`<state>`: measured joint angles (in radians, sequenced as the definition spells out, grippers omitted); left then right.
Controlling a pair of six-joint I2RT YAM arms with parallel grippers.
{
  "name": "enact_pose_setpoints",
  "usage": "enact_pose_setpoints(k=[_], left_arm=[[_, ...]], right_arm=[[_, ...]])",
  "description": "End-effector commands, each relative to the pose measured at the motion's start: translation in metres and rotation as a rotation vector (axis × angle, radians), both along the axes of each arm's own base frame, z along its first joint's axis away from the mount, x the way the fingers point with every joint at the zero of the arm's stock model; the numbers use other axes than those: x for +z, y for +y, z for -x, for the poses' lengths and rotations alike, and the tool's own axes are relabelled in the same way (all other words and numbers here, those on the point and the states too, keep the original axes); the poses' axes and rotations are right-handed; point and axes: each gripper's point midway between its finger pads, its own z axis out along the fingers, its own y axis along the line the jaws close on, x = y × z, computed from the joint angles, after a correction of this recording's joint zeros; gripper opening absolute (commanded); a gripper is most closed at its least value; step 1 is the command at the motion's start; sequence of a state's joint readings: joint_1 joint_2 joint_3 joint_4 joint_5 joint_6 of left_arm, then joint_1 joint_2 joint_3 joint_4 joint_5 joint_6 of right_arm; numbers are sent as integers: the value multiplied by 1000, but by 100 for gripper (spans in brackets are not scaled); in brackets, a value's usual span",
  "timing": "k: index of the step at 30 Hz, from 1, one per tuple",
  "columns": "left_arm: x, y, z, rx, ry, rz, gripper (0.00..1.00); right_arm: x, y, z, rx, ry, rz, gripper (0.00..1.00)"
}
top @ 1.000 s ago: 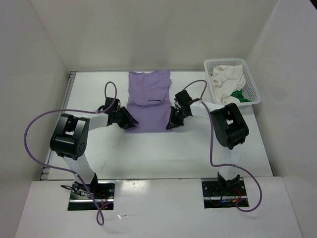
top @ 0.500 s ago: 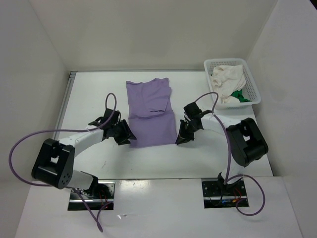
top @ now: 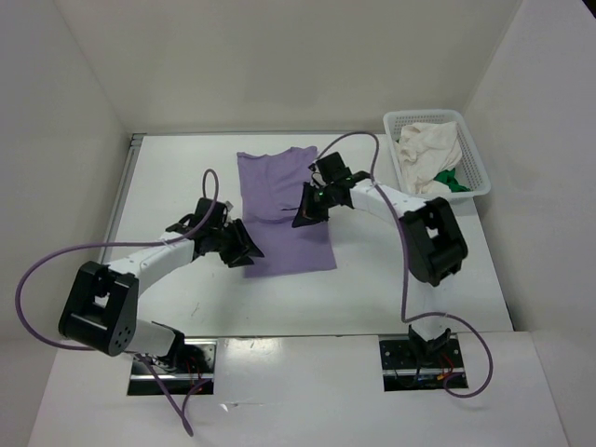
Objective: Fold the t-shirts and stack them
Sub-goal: Fold the folded rectangular tshirt in 1/3 of the way
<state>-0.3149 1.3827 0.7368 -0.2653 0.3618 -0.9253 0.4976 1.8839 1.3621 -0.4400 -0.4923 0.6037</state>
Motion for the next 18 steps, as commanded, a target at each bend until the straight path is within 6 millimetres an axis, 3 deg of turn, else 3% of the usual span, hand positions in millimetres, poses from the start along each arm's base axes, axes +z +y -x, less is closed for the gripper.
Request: enact_pose_setpoints(k=[1, 4, 7, 9, 11, 15, 18], left_arm=[[-6, -14, 6, -36, 54, 58, 49], [-23, -4, 15, -10, 90, 6, 49], [-20, 3, 22, 4, 68, -10, 49], [-16, 7, 29, 12, 60, -21, 53], [-19, 12, 36, 20, 74, -39, 54], [-30, 22, 53, 22, 134, -86, 58], [-43, 29, 65, 53, 186, -113, 59]], right_arm=[[-17, 24, -17, 66, -16, -25, 1], [-31, 35, -27, 89, -2, -7, 1], [-32, 42, -40, 96, -16, -9, 1], [-48, 39, -45, 79, 2, 31, 1], [-49, 43, -55, 73, -14, 32, 1], [-70, 45, -80, 36, 0, 29, 1], [-70, 51, -90, 20, -4, 16, 1]])
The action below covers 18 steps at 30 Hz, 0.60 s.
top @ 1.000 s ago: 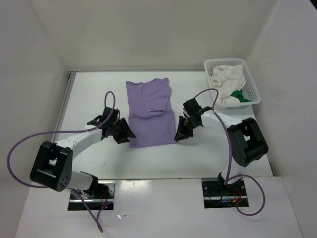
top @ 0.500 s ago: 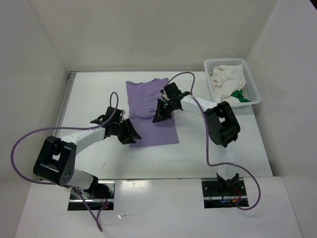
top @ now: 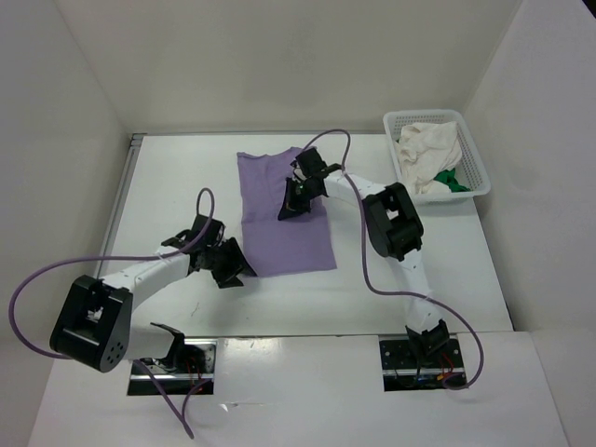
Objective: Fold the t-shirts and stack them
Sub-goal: Fold the folded rectangular tshirt in 1/3 of the way
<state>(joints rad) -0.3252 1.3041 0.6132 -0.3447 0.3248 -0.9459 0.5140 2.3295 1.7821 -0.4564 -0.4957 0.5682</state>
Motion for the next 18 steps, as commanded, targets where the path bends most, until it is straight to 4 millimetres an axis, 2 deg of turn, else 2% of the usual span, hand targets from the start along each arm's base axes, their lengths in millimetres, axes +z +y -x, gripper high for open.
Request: enact_pose_setpoints(k=[1, 4, 7, 8, 9, 10, 11, 12, 13, 14, 15, 16, 17, 18], left_arm=[[-13, 11, 19, 55, 76, -40, 59], [-17, 17, 19, 105, 76, -28, 60], [-18, 15, 15, 135, 62, -6, 60], [-15, 12, 13, 137, 55, 11, 60], [-15, 14, 11, 158, 61, 15, 60], [-15, 14, 11, 158, 61, 15, 60], [-14, 13, 9, 171, 59, 23, 60], [-10, 12, 3, 192, 38, 32, 59], [-7, 12, 2, 192, 26, 36, 59], [-6, 12, -2, 210, 15, 38, 57], [-5, 11, -5, 224, 13, 47, 54], [-4, 12, -8, 237, 2, 47, 54], [-2, 10, -13, 245, -15, 60, 53], [-2, 11, -15, 275, -6, 62, 51]], right_arm=[[-5, 2, -16, -32, -3, -6, 1], [-2, -1, -23, -53, -10, -7, 1], [26, -2, -21, -53, -38, -23, 1], [59, -1, -24, -46, -98, -52, 2], [72, -3, -18, -32, -112, -61, 5], [78, -11, -13, -41, -113, -60, 13], [108, -15, -7, -33, -165, -81, 19], [115, -23, -3, -43, -170, -83, 24], [100, -38, 8, -58, -131, -61, 34], [102, -44, 13, -62, -141, -74, 38], [118, -52, 22, -80, -165, -92, 40], [90, -67, 44, -98, -89, -59, 40], [86, -78, 48, -116, -90, -59, 37], [95, -85, 56, -136, -103, -74, 35]])
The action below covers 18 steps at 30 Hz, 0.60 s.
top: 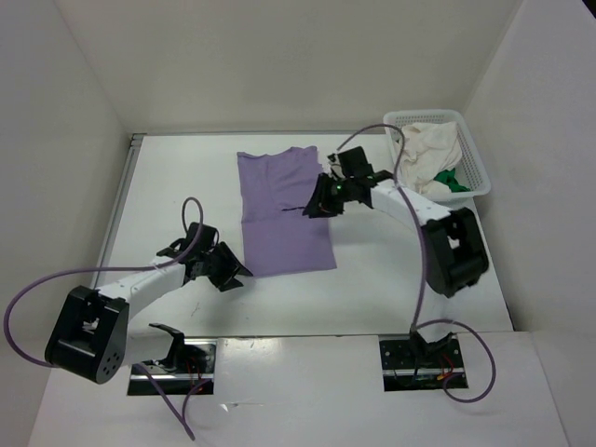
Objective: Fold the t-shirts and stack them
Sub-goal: Fold the folded rectangular tshirt in 1/3 of the way, then grab one side of the 2/3 rectangular tshirt with both arms
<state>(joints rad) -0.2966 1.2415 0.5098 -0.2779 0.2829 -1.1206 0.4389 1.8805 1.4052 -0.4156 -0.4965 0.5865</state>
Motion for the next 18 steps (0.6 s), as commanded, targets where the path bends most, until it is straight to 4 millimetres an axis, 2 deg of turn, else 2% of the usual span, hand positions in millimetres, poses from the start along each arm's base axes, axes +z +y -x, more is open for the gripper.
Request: enact_pose_setpoints(k=[1, 2, 3, 4, 7, 8, 9, 13, 18], left_arm=[[12, -1, -21, 92, -58, 37, 51], [13, 0, -24, 111, -64, 45, 49], [10, 3, -26, 133, -63, 41, 49], [8, 4, -23, 143, -49, 43, 46], [3, 10, -23, 172, -41, 26, 42], [4, 9, -25, 172, -51, 30, 41], [1, 10, -23, 180, -38, 30, 39], [-1, 10, -29, 185, -54, 28, 39], [-8, 8, -29, 179, -32, 30, 39]], right_arm=[[-21, -38, 36, -81, 57, 7, 32], [-26, -48, 41, -111, 68, 5, 26], [-31, -56, 45, -135, 66, 9, 23], [-42, -68, 61, -161, 96, 24, 22], [-62, -83, 82, -185, 141, 51, 23], [-64, -87, 81, -207, 138, 53, 25], [-70, -89, 87, -207, 156, 61, 33], [-81, -91, 95, -228, 209, 69, 51], [-89, -94, 99, -242, 220, 76, 53]])
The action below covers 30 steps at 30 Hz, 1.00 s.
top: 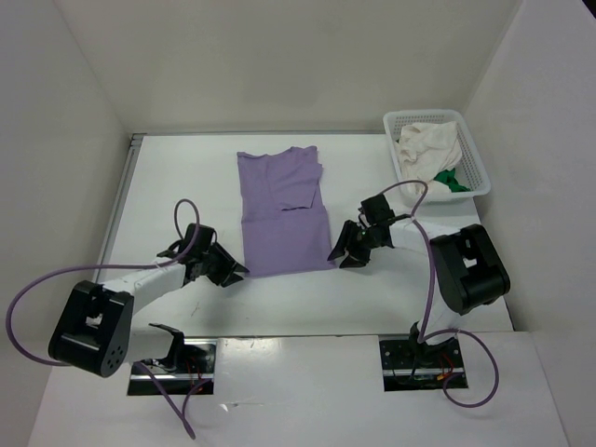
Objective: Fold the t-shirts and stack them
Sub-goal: Grab one side of the 2/3 rectangular tshirt with both arms
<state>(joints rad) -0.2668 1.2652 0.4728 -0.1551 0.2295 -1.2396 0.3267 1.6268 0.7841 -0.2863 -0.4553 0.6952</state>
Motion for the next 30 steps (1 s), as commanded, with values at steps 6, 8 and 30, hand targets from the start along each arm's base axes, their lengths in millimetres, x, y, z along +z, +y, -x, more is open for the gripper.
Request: enact_pose_setpoints(k=[6, 8, 30], left_arm=[[-2, -2, -10, 12, -16, 15, 34], [-4, -4, -9, -2, -13, 19, 34], [8, 6, 13, -224, 36, -106, 0]], right_arm=[[-11, -4, -3, -37, -9, 14, 50], [-14, -2, -3, -32, 6, 10, 44], [7, 7, 47, 58, 60, 3, 0]])
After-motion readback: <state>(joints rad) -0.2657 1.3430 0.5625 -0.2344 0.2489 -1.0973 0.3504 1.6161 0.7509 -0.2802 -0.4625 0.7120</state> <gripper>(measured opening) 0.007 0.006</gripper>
